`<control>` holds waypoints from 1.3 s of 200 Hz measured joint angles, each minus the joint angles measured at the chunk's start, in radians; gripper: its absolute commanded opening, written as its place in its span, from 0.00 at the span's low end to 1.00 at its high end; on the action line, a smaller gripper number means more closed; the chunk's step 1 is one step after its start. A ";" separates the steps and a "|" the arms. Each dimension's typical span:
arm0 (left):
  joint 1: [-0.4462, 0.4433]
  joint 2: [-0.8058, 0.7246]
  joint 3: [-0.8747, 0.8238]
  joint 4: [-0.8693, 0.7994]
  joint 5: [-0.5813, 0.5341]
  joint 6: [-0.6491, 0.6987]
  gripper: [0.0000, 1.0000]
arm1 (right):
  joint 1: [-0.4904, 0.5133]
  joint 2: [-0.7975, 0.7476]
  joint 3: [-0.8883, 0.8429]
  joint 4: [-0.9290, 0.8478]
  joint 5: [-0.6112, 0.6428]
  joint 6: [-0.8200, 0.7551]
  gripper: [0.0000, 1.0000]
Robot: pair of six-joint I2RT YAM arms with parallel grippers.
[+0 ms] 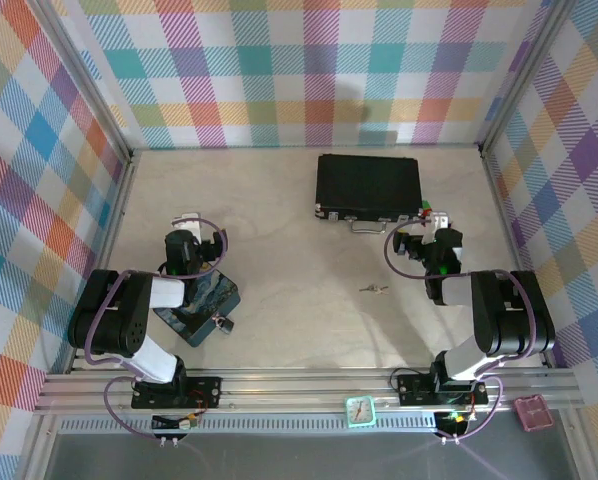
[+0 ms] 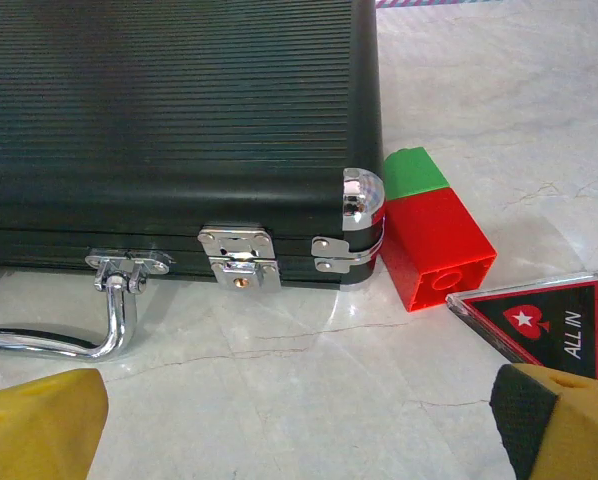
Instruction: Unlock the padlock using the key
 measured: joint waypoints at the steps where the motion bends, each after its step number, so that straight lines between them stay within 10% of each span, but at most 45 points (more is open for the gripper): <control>1: 0.000 0.000 0.000 0.000 0.000 0.000 1.00 | 0.000 0.000 0.000 0.000 0.000 0.000 0.99; 203: 0.000 -0.005 0.000 -0.012 -0.016 -0.002 1.00 | 0.000 -0.042 0.036 -0.113 0.003 0.003 0.99; 260: 0.000 -0.207 0.418 -0.737 -0.198 -0.124 1.00 | 0.025 -0.313 0.311 -0.547 0.011 0.129 0.99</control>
